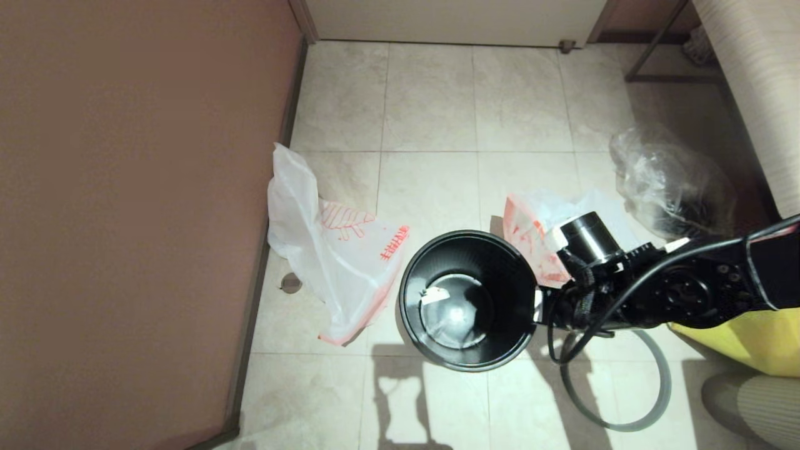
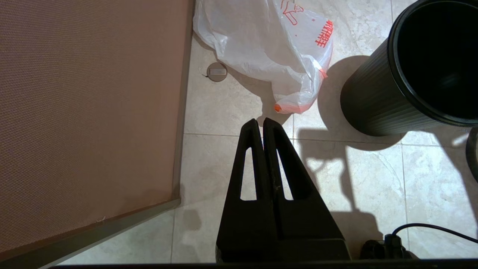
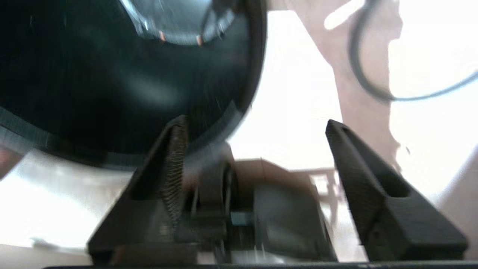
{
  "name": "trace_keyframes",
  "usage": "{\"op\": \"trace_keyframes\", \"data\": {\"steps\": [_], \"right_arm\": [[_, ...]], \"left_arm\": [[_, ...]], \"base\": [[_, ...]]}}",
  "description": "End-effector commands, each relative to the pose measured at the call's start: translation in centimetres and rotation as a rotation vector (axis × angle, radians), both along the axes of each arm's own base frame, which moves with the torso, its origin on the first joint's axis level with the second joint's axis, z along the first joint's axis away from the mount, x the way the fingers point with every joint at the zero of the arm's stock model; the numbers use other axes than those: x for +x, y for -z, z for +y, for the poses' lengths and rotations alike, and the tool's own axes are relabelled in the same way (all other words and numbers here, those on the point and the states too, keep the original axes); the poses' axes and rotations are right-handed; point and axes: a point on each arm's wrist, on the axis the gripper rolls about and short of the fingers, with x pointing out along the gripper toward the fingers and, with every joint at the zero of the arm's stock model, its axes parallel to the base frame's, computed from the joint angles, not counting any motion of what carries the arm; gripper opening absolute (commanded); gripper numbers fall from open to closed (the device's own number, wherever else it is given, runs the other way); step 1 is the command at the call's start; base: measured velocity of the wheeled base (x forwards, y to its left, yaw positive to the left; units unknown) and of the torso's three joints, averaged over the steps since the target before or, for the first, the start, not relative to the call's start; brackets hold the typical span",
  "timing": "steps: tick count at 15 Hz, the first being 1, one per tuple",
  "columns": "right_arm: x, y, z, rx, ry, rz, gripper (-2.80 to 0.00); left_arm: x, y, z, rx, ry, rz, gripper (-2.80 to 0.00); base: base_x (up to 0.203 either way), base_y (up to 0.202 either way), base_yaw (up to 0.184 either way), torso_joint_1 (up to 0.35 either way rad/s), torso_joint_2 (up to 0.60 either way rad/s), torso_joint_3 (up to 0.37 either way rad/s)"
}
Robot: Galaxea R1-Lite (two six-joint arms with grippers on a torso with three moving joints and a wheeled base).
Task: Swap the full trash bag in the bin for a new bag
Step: Pick up a new trash bag
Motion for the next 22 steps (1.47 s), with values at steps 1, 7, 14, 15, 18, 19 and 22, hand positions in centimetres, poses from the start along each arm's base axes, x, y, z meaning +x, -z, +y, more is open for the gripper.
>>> {"op": "trace_keyframes", "data": {"steps": [1, 7, 14, 15, 18, 19, 22], "right_arm": [[-3.6, -4.2, -1.8, 0.041, 0.012, -0.024, 0.0], [-7.9, -4.6, -4.3, 0.046, 0.032, 0.009, -2.8], [-12.6, -4.1, -7.0, 0.011, 0.044, 0.063, -2.8], [-13.8, -3.8, -7.7, 0.009, 0.041, 0.065, -2.8], [-17.1, -3.4, -10.1, 0.033, 0.066, 0.025, -2.8], [-18.1, -3.4, -11.0, 0.047, 0.087, -0.001, -2.8], [-20.8, -3.4, -13.3, 0.049, 0.181, -0.086, -2.8]], "left_arm": [[0.0, 0.0, 0.0, -0.001, -0.001, 0.0, -2.8], [0.0, 0.0, 0.0, -0.001, -0.001, 0.001, -2.8], [0.0, 0.0, 0.0, -0.001, -0.001, 0.0, -2.8], [0.0, 0.0, 0.0, -0.001, -0.001, 0.0, -2.8], [0.0, 0.0, 0.0, -0.001, -0.001, 0.0, -2.8], [0.0, 0.0, 0.0, -0.001, -0.001, 0.001, -2.8], [0.0, 0.0, 0.0, -0.001, -0.001, 0.0, -2.8]], "base": [[0.0, 0.0, 0.0, 0.0, 0.0, 0.0], [0.0, 0.0, 0.0, 0.0, 0.0, 0.0], [0.0, 0.0, 0.0, 0.0, 0.0, 0.0], [0.0, 0.0, 0.0, 0.0, 0.0, 0.0], [0.0, 0.0, 0.0, 0.0, 0.0, 0.0], [0.0, 0.0, 0.0, 0.0, 0.0, 0.0], [0.0, 0.0, 0.0, 0.0, 0.0, 0.0]]}}
